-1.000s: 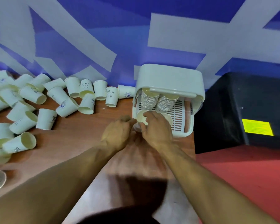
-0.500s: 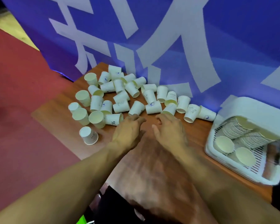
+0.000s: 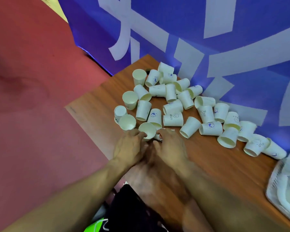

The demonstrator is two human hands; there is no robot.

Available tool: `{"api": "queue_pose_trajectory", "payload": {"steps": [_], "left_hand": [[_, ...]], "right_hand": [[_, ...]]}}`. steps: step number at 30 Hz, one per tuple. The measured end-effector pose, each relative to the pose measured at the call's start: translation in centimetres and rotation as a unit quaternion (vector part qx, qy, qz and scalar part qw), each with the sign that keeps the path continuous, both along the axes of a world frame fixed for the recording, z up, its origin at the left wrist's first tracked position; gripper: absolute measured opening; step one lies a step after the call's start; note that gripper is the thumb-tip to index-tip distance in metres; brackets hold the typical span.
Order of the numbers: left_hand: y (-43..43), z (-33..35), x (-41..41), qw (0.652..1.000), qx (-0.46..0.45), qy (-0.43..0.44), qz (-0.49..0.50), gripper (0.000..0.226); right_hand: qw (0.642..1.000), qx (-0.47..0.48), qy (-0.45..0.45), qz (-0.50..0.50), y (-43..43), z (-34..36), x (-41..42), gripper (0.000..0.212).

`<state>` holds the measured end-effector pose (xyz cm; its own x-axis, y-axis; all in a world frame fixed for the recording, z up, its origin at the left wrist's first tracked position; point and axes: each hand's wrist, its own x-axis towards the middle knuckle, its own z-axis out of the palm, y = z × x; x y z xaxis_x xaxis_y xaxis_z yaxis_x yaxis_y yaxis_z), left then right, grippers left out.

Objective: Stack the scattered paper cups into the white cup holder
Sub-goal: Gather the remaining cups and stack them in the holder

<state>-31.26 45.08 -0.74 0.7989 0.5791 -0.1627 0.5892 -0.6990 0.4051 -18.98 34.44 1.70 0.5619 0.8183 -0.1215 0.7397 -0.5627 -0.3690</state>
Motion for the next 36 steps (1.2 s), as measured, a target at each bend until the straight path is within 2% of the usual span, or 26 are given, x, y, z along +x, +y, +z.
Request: {"api": "queue_pose_trajectory", "payload": {"steps": [4, 10, 13, 18, 24, 29, 36], "left_hand": [[2.2, -2.6, -1.1, 0.999, -0.036, 0.002, -0.033, 0.035], [3.4, -5.2, -1.5, 0.986, -0.052, 0.041, -0.150, 0.051], [3.6, -5.6, -1.2, 0.985, -0.045, 0.048, -0.157, 0.041], [3.9, -5.1, -0.6, 0.983, -0.025, 0.093, -0.154, 0.049], [3.7, -3.1, -0.1, 0.986, -0.057, 0.081, -0.130, 0.054], [2.2, -1.6, 1.4, 0.989, -0.101, 0.059, -0.088, 0.048], [-2.9, 2.9, 5.1, 0.993, -0.116, -0.023, -0.027, 0.041]], "right_hand": [[0.999, -0.043, 0.002, 0.015, 3.3, -1.8, -0.6, 0.038], [0.990, -0.131, -0.015, 0.049, 4.7, -3.8, -0.9, 0.034], [0.984, -0.158, -0.036, 0.073, 5.1, -4.6, -0.8, 0.030], [0.971, -0.198, -0.064, 0.119, 5.4, -5.2, 0.0, 0.022], [0.987, -0.116, -0.065, 0.089, 3.8, -3.8, 0.7, 0.016], [0.993, -0.030, -0.105, 0.040, 1.6, -1.0, 2.4, 0.009], [0.989, 0.053, -0.135, -0.024, -4.9, 2.2, 4.7, 0.006]]}}
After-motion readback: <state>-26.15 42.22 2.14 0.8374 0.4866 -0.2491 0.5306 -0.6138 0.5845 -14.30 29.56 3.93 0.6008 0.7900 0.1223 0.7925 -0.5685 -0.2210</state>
